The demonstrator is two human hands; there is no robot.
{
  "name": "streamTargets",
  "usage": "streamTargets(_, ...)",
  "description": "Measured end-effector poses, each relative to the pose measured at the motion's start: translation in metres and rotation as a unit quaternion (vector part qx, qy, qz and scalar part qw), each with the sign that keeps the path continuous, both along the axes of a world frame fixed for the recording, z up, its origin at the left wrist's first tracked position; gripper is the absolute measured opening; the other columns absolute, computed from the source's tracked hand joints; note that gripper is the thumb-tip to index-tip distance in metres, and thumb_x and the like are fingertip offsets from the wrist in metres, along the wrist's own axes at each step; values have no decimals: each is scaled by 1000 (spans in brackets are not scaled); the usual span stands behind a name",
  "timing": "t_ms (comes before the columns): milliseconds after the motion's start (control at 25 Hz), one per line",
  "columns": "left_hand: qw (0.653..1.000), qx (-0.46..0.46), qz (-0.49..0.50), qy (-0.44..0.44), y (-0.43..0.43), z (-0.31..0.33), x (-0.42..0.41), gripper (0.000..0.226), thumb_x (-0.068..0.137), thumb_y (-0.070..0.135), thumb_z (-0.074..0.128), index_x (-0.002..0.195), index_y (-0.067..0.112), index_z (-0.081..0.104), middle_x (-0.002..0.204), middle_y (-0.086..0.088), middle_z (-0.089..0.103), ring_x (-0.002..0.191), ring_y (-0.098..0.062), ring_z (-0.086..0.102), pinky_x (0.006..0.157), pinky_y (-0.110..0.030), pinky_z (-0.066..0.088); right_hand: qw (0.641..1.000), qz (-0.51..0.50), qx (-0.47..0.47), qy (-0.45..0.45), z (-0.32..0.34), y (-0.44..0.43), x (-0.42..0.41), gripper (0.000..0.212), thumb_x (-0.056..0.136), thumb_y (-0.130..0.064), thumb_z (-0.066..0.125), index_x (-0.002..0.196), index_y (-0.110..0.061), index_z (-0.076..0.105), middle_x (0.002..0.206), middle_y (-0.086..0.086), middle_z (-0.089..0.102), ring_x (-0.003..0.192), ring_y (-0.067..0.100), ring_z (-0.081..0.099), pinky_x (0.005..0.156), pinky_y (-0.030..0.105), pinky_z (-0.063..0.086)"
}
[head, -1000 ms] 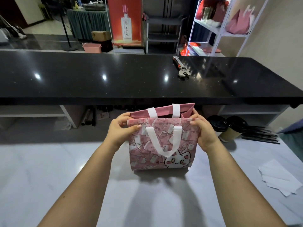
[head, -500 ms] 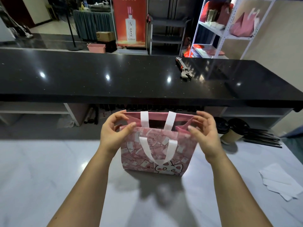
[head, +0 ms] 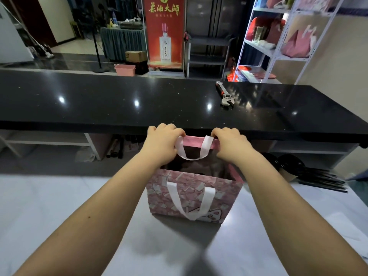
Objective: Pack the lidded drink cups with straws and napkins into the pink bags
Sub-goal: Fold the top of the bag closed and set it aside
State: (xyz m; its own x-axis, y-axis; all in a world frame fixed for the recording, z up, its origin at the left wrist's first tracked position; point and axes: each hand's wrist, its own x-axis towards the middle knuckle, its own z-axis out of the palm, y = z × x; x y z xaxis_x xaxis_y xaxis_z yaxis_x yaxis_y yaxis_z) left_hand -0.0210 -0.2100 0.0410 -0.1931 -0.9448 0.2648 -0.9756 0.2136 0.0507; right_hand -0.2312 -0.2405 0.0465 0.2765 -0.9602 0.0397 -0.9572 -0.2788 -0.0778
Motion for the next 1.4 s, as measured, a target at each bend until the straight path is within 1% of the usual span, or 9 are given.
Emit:
streamTargets(240, 999, -15, 6, -37, -14, -1, 8, 49, 81, 10, 56, 123, 33, 47, 112, 6, 56, 109, -22, 49, 92, -39, 32, 997, 1, -79, -10, -11, -4, 1, 32, 81, -10, 57, 109, -15, 42, 104, 5, 54, 97, 30, 52, 69, 35, 38)
streamTargets(440, 974, 33, -13, 222, -6, 12, 35, 18, 82, 13, 68, 92, 26, 70, 88, 11, 69, 86, -10, 64, 82, -29, 51, 962, -5, -31, -271, -8, -4, -40, 12, 77, -12, 69, 81, -21, 63, 81, -5, 65, 79, 17, 62, 74, 37, 53)
streamTargets(600, 887, 68, 27, 457, -1, 8, 44, 12, 76, 14, 79, 85, 11, 74, 76, -2, 71, 66, -3, 65, 53, -12, 46, 856, -55, 46, -513, -20, -2, -56, 13, 77, -11, 78, 72, -21, 71, 67, -7, 70, 68, 8, 64, 72, 27, 51)
streamTargets(720, 846, 90, 74, 520, -4, 2, 40, 14, 77, 15, 78, 86, 6, 71, 70, -1, 66, 51, 5, 59, 43, -8, 40, 769, -109, 40, -628, -31, -6, -45, 14, 82, -8, 73, 72, -17, 68, 63, -7, 68, 63, 6, 62, 71, 26, 49)
streamTargets(920, 767, 141, 111, 616, -15, -8, 39, 11, 77, 18, 77, 81, 10, 70, 70, -1, 67, 58, -6, 61, 55, -17, 49, 668, -169, 113, -716, -40, -16, -37, 8, 81, -13, 73, 75, -12, 67, 64, 0, 69, 64, 16, 60, 74, 36, 51)
streamTargets(1120, 608, 132, 57, 780, -9, -21, 45, 13, 82, 10, 68, 83, 20, 60, 80, 1, 68, 69, -15, 62, 65, -29, 49, 566, -162, 129, -798, -49, -11, -51, 24, 68, -27, 79, 87, -21, 66, 81, 0, 66, 71, 16, 58, 65, 28, 47)
streamTargets(1200, 599, 89, 57, 793, -2, -28, 49, 17, 81, 4, 68, 84, 19, 60, 90, -3, 70, 84, -18, 66, 79, -34, 53, 601, -162, 56, -781, -59, 2, -58, 19, 74, -16, 77, 88, -20, 64, 87, 2, 65, 84, 20, 62, 75, 31, 52)
streamTargets(1280, 638, 49, 71, 765, 12, -39, 53, 18, 82, 2, 68, 91, 17, 64, 97, -3, 69, 97, -21, 66, 89, -38, 52, 645, -165, 13, -746, -73, 24, -64, 14, 78, -15, 75, 84, -20, 63, 83, 3, 64, 82, 20, 63, 77, 35, 52)
streamTargets(1400, 644, 57, 74, 759, 48, -58, 60, 43, 69, 37, 81, 104, 18, 64, 101, -2, 69, 101, -22, 65, 86, -36, 53, 647, -95, 77, -753, -91, 60, -70, 28, 69, -43, 78, 80, -19, 69, 75, 1, 68, 72, 12, 64, 69, 27, 52)
